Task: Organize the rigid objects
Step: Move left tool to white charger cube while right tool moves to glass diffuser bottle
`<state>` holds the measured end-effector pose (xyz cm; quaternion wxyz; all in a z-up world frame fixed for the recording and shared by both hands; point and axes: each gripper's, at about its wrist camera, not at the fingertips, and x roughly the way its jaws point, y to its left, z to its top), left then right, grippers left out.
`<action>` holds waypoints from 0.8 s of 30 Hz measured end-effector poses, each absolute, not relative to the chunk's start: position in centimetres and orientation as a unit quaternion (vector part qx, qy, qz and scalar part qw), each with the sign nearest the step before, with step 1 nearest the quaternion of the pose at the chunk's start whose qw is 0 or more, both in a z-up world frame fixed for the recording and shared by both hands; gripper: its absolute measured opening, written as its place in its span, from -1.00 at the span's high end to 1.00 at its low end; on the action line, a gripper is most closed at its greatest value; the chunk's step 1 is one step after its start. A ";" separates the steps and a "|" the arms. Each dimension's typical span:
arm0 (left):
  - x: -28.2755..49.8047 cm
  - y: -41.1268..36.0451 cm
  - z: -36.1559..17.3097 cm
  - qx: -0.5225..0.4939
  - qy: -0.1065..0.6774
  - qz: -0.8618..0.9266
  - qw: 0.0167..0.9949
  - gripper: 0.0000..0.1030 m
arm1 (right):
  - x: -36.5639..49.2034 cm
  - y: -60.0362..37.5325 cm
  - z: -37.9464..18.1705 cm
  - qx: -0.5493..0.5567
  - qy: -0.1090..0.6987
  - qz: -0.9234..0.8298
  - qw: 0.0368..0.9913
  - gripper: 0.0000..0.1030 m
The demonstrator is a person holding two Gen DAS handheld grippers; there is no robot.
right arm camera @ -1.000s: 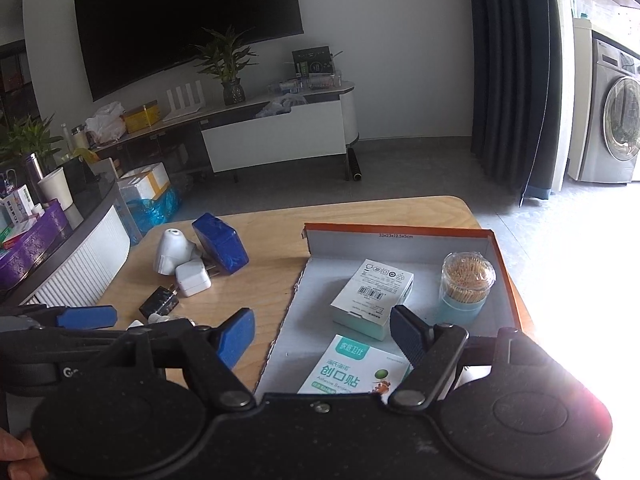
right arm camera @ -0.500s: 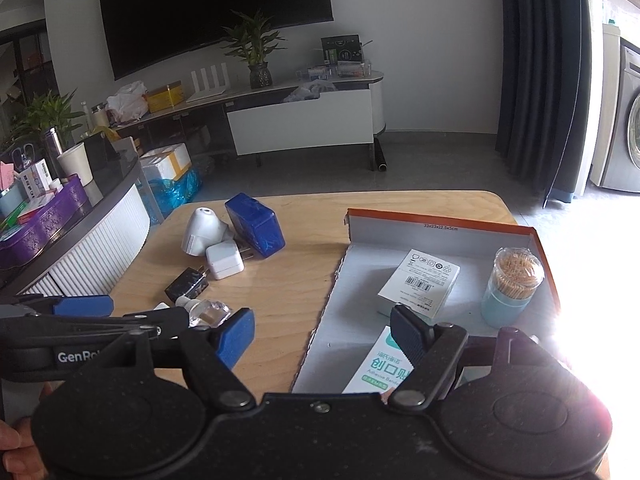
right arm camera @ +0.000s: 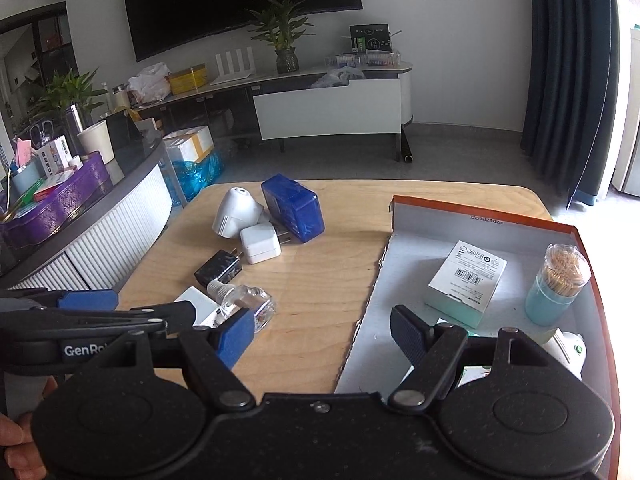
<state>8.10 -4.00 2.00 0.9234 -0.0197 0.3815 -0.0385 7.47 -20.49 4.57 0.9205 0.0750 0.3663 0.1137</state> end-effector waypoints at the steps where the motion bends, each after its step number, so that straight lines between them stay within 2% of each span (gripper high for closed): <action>1: 8.1 -3.9 2.0 -0.020 0.382 -0.037 0.923 -0.71 | 7.5 -20.3 4.5 0.074 0.367 0.115 0.920 -0.73; 24: 8.8 -0.7 -1.7 -0.031 0.404 -0.020 0.914 -0.72 | 7.6 -18.5 3.1 0.073 0.385 0.137 0.910 -0.73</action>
